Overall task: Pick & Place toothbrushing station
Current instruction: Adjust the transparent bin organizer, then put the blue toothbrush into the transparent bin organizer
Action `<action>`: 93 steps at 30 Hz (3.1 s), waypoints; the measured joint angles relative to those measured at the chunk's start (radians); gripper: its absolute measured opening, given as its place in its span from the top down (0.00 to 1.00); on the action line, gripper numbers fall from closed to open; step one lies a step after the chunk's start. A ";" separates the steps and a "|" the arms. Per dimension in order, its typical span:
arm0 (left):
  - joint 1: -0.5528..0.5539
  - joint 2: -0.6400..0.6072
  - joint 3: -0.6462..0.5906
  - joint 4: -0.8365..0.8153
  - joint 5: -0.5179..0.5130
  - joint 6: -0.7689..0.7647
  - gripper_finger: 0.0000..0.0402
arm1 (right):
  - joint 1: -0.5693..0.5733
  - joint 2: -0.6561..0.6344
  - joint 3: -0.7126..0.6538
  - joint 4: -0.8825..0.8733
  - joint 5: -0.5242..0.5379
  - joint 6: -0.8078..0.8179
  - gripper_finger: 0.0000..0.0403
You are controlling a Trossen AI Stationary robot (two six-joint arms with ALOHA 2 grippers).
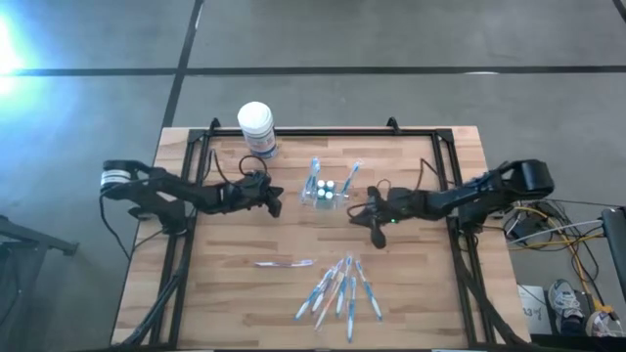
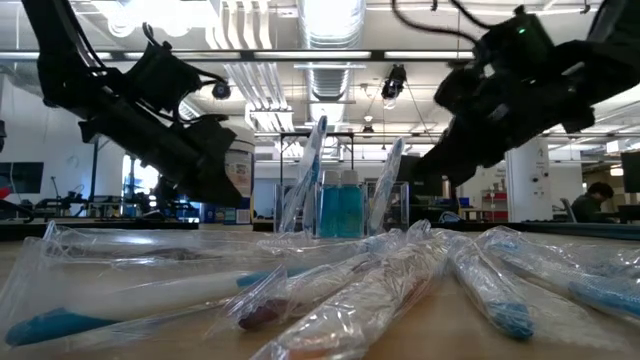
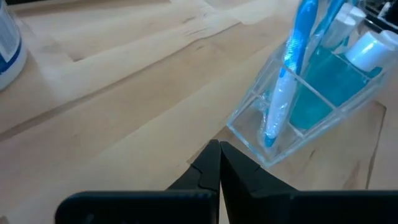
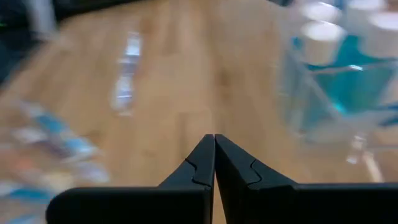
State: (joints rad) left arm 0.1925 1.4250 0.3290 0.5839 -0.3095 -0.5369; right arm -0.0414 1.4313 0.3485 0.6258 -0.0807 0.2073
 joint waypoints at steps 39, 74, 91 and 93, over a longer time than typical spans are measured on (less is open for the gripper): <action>-0.082 -0.143 0.003 -0.008 0.013 0.225 0.99 | -0.066 -0.032 0.042 -0.164 0.259 -0.002 0.98; -0.208 -1.159 -0.090 -0.520 0.353 0.541 0.99 | 0.760 -0.751 0.037 -0.585 0.828 0.099 0.98; -0.208 -1.232 -0.090 -0.646 0.342 0.504 0.96 | 0.801 -0.523 0.165 -0.831 0.645 0.574 0.98; -0.208 -1.232 -0.090 -0.646 0.342 0.502 0.97 | 0.800 -0.422 0.232 -0.906 0.630 0.662 0.98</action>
State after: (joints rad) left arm -0.0151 0.1928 0.2386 -0.0620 0.0326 -0.0350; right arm 0.7582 1.0091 0.5801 -0.2804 0.5488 0.8690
